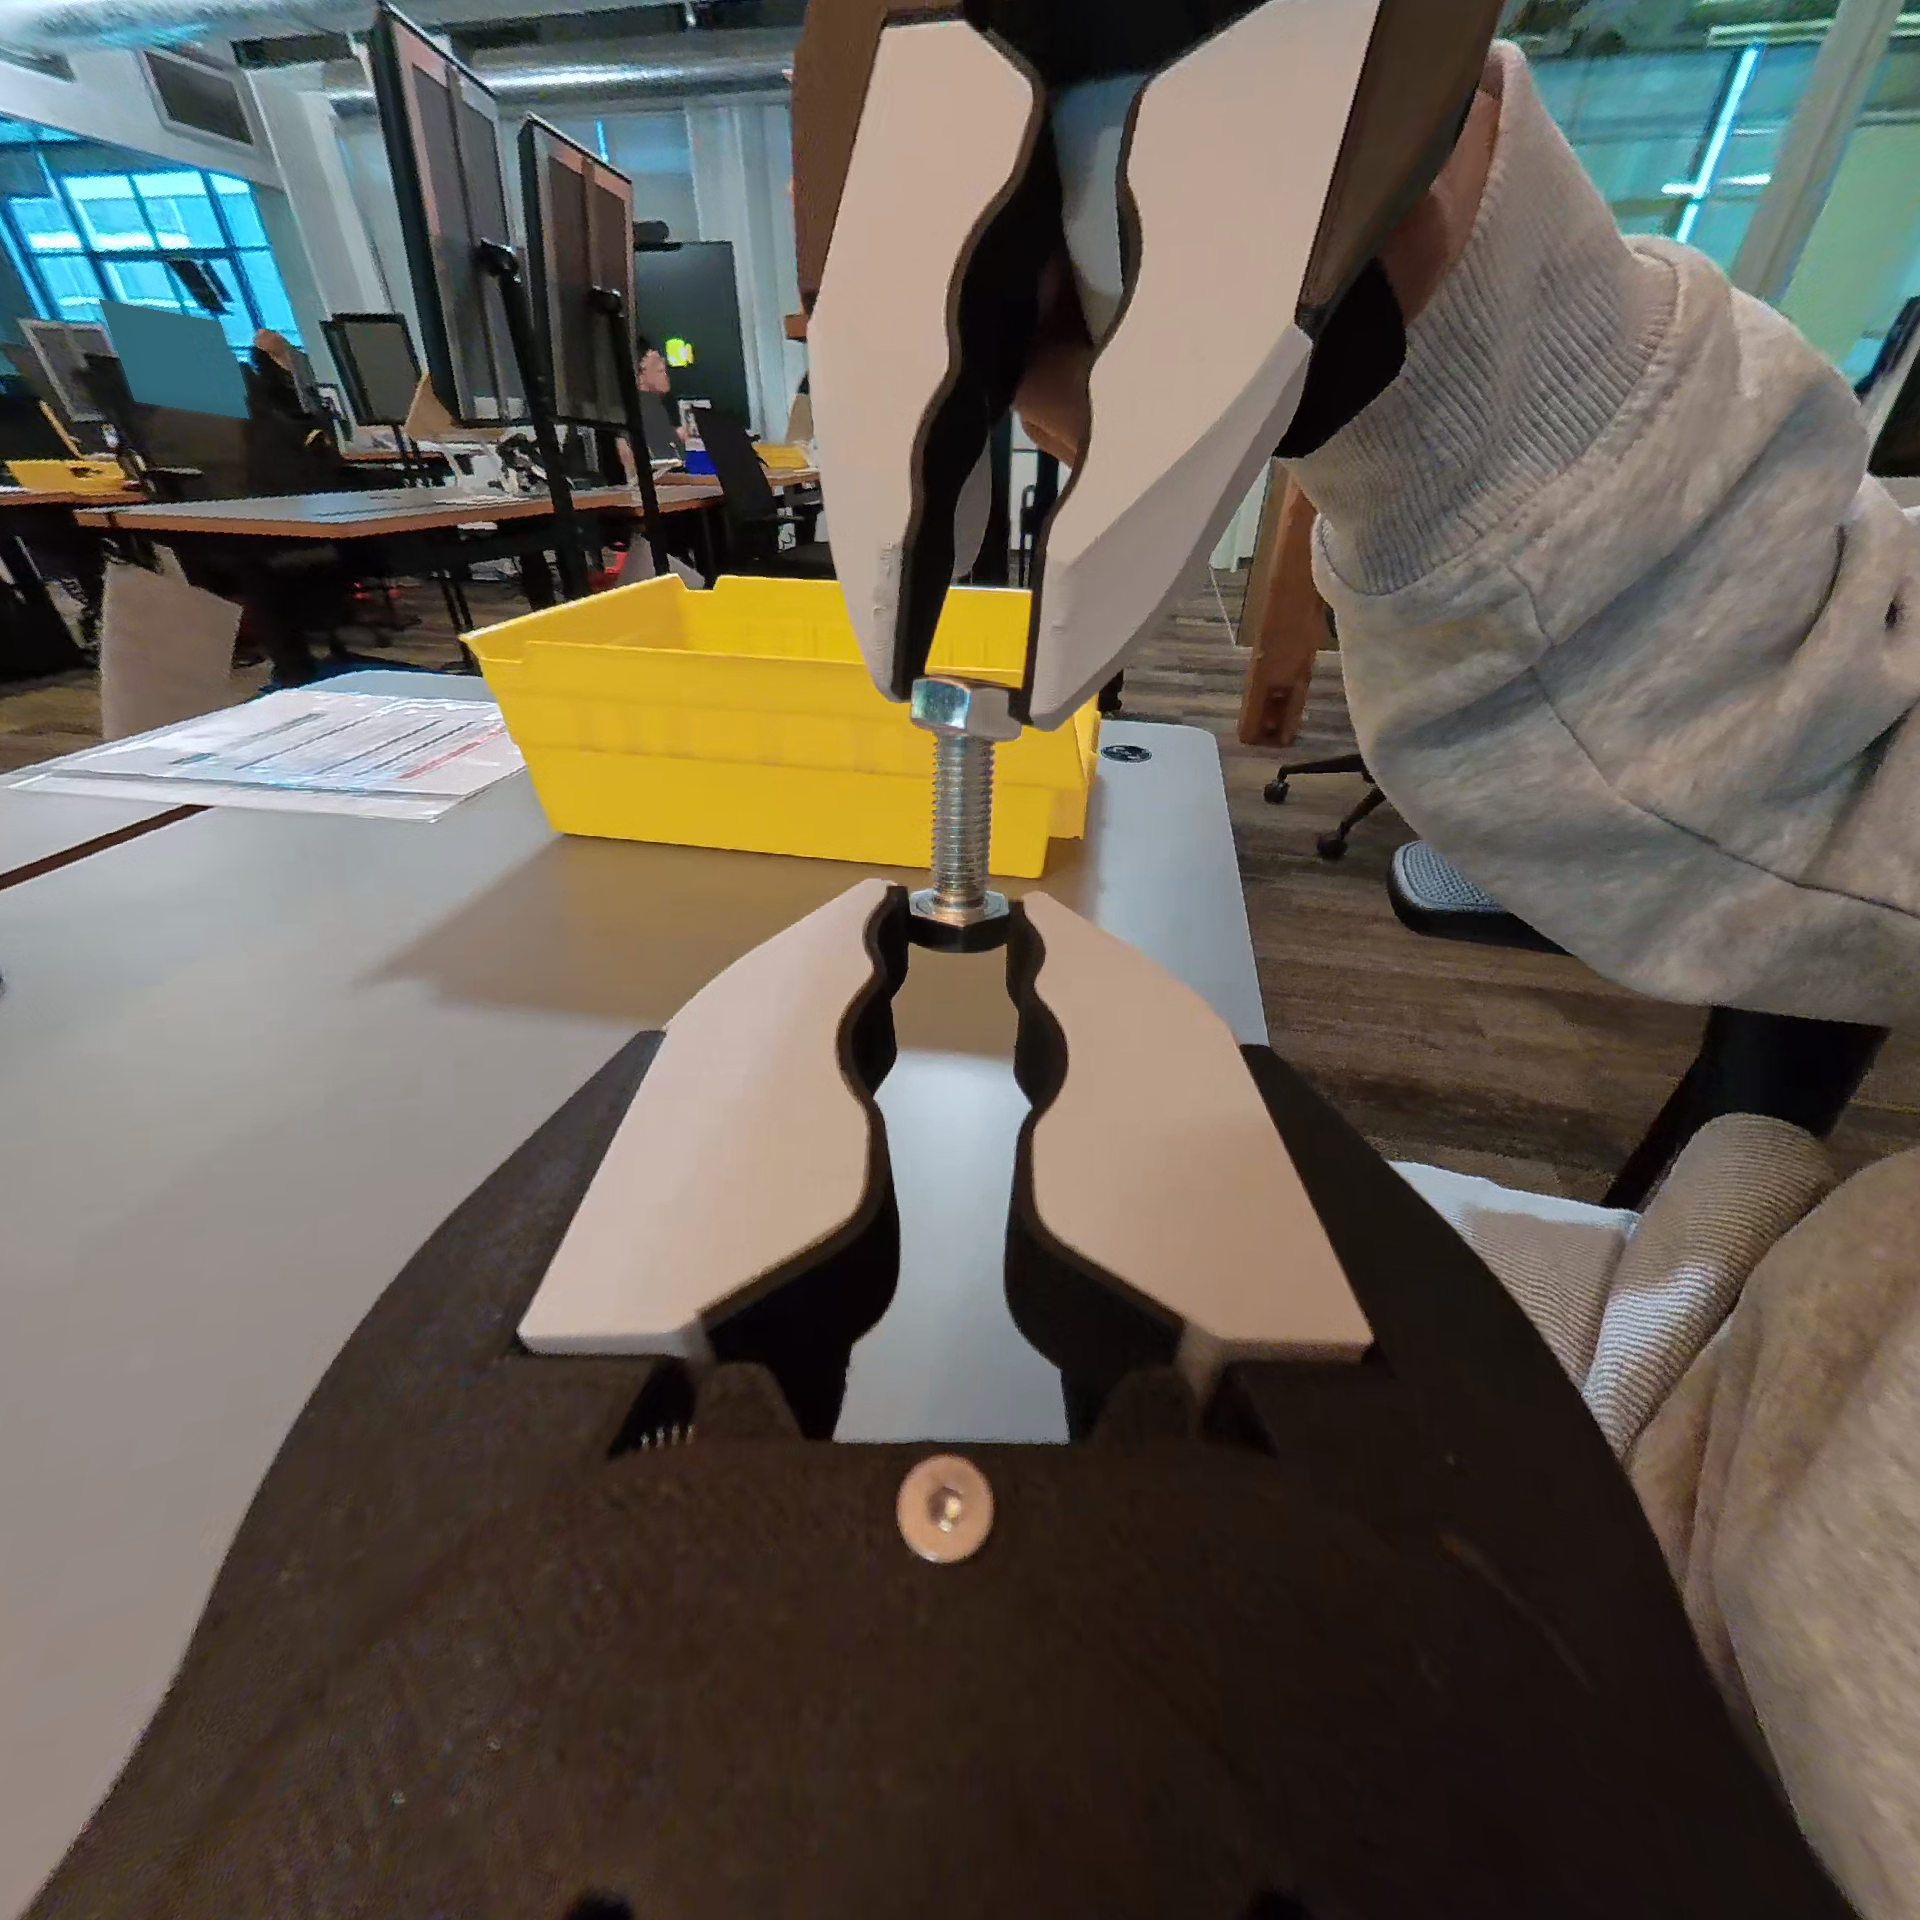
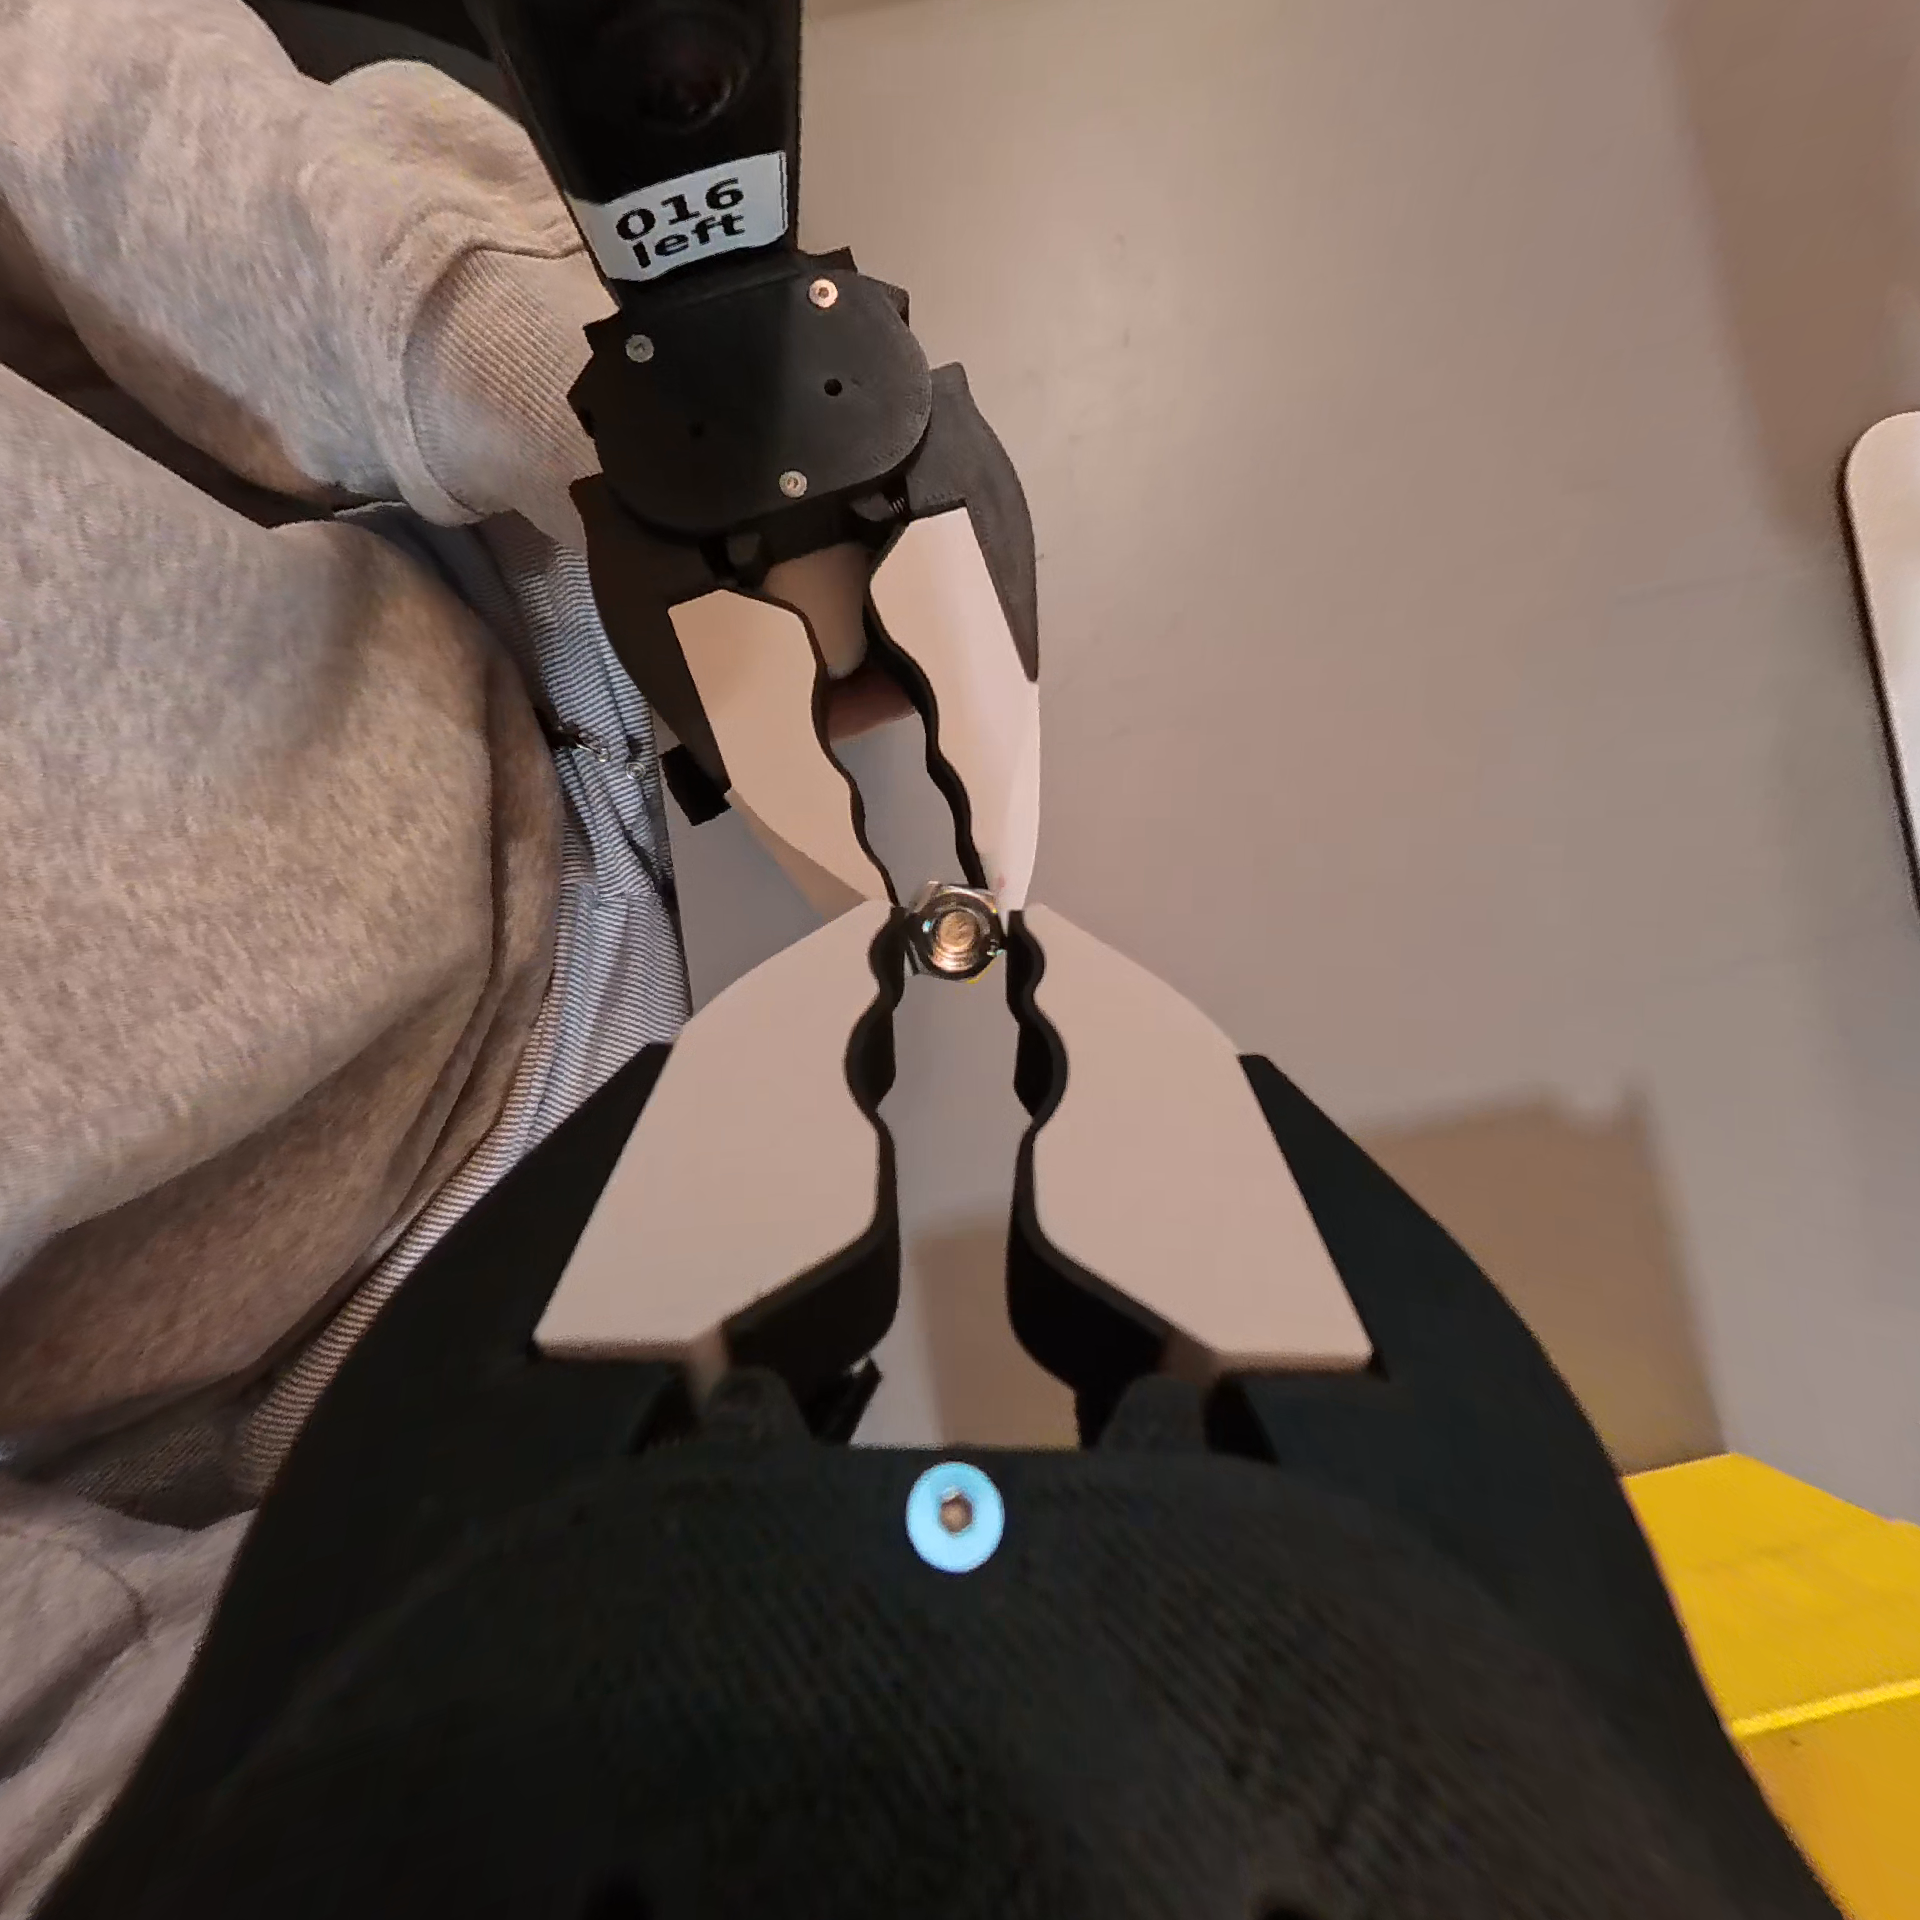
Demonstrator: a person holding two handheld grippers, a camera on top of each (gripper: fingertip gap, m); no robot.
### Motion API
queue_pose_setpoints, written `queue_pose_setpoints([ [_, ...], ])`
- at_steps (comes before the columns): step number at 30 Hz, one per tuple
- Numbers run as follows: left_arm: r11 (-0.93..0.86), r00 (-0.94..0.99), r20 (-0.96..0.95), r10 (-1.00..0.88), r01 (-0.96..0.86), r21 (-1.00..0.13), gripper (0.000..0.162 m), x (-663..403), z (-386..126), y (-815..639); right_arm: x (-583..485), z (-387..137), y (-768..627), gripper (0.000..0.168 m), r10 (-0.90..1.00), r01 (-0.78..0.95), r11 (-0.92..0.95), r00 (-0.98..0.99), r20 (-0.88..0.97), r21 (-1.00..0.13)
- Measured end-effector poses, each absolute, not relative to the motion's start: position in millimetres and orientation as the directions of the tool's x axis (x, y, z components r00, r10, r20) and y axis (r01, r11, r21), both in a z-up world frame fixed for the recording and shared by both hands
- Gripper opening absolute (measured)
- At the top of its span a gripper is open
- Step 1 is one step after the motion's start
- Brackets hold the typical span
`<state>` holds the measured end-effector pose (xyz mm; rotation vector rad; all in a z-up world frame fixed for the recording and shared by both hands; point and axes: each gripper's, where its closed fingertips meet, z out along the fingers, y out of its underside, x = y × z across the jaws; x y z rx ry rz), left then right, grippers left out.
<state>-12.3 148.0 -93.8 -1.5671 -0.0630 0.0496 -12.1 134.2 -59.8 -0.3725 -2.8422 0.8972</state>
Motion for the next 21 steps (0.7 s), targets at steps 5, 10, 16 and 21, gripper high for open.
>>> queue_pose_setpoints([
  [5,-0.028,0.996,-0.036,0.079,-0.034,-0.999,0.020,-10,-97,148,-8,-64,135,0.019,0.267,0.206,0.811,-0.963,0.033,-0.548],
  [10,-0.076,0.992,-0.074,0.102,-0.066,-0.995,0.019,-10,-105,146,-7,-71,135,0.019,0.262,0.208,0.851,-0.964,0.048,-0.482],
  [16,-0.132,0.981,-0.131,0.142,-0.112,-0.985,0.020,-12,-111,142,-7,-77,133,0.019,0.248,0.198,0.881,-0.967,0.064,-0.429],
  [21,-0.181,0.974,-0.161,0.161,-0.131,-0.975,0.019,-13,-117,140,-7,-84,133,0.019,0.242,0.201,0.902,-0.968,0.062,-0.381],
])
